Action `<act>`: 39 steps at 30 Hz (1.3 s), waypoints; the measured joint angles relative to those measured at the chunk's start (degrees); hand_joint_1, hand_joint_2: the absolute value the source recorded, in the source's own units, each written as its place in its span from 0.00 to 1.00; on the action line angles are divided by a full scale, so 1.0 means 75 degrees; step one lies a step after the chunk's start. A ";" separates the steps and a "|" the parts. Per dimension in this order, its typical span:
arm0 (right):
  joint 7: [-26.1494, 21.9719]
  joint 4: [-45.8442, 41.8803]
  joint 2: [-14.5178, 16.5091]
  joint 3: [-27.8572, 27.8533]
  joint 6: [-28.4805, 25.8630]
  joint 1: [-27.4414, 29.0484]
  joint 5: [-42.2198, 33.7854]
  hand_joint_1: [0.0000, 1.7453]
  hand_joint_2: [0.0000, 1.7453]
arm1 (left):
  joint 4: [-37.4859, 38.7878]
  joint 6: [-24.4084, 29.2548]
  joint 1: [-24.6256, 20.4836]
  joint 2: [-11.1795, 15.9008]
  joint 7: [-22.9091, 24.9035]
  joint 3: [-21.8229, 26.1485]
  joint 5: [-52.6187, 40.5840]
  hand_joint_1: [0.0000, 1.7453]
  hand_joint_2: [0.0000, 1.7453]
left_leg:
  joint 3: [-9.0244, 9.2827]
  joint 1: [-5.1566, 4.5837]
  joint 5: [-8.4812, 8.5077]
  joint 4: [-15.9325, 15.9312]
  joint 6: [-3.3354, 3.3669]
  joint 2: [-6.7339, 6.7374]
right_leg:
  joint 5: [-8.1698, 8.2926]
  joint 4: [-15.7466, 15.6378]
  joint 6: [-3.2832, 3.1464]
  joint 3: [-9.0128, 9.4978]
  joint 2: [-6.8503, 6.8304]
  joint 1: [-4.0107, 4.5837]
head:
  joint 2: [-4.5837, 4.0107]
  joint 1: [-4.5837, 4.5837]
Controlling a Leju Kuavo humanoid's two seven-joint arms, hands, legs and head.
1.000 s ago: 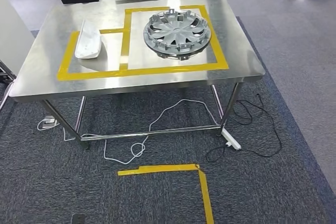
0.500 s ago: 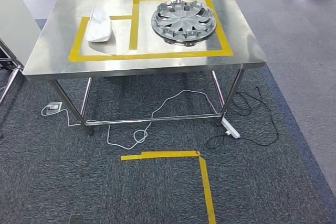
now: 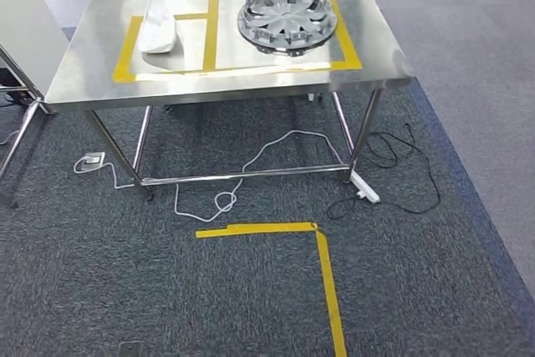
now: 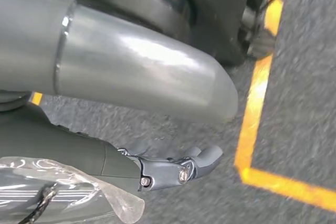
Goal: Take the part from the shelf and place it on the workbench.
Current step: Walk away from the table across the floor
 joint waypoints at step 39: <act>-0.0126 -0.0014 -0.0029 -0.0061 0.0129 -0.0043 0.0345 0.00 0.00 | 0.0007 0.0391 -0.0050 -0.0093 0.0080 0.0098 -0.0718 0.00 0.00 | 0.0409 0.0067 -0.0511 0.1543 -0.0118 -0.0012 | 0.0601 0.0344 -0.0036 -0.1057 -0.0062 0.0029 | 0.0001 -0.0014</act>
